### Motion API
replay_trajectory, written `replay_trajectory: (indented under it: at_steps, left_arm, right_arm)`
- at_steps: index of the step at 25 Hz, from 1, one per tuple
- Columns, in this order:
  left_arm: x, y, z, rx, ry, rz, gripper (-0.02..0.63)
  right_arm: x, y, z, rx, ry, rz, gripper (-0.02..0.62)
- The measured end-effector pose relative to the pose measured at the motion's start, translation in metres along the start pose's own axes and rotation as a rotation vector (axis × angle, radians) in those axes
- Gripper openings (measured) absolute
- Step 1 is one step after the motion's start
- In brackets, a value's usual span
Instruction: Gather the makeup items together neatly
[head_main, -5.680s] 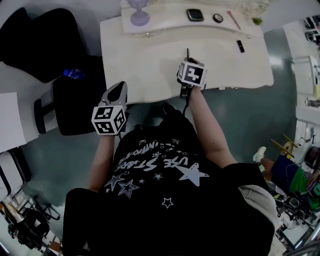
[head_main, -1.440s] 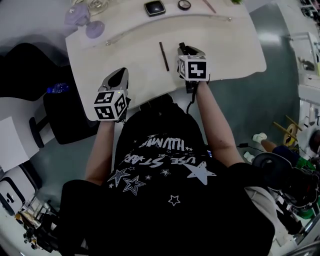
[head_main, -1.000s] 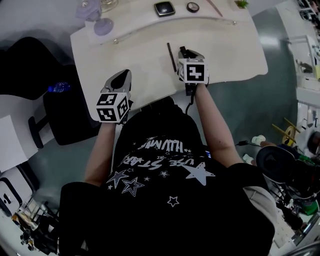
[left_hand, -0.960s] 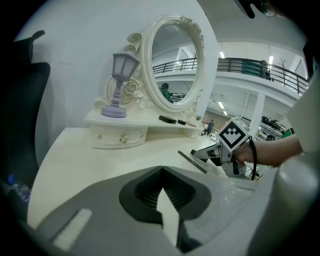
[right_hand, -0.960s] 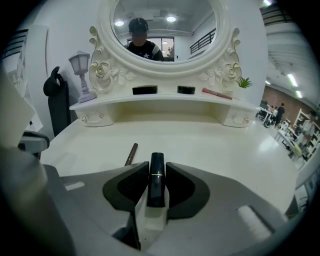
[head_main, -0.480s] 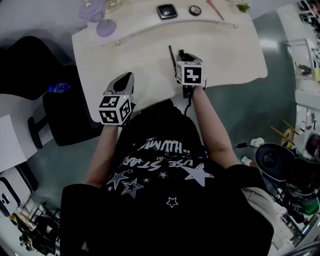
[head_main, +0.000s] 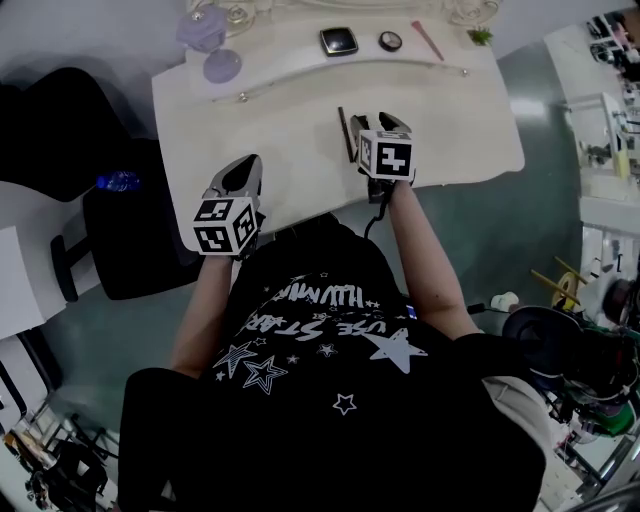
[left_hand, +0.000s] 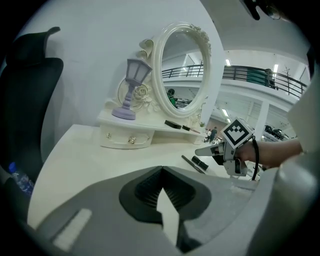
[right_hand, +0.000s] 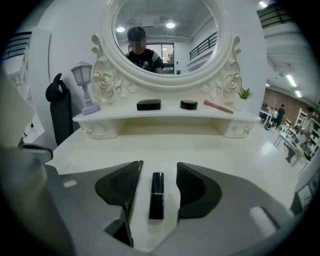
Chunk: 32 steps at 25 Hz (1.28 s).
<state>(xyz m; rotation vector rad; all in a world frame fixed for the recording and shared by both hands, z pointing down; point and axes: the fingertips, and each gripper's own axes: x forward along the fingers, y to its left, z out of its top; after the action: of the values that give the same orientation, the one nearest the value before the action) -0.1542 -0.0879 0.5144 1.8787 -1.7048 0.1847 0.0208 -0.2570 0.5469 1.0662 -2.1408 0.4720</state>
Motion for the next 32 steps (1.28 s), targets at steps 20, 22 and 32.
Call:
replay_trajectory:
  at_steps: [20, 22, 32]
  left_arm:
    - [-0.027, 0.068, 0.028, -0.073, -0.099, 0.104, 0.002]
    - [-0.027, 0.072, 0.028, -0.081, -0.101, 0.110, 0.002]
    - [-0.027, 0.080, 0.024, -0.102, -0.096, 0.118, 0.002]
  right_arm:
    - [0.044, 0.033, 0.141, -0.055, -0.140, 0.049, 0.437]
    - [0.051, 0.031, 0.146, -0.054, -0.136, 0.037, 0.437]
    - [0.071, 0.022, 0.149, -0.007, -0.114, 0.035, 0.417]
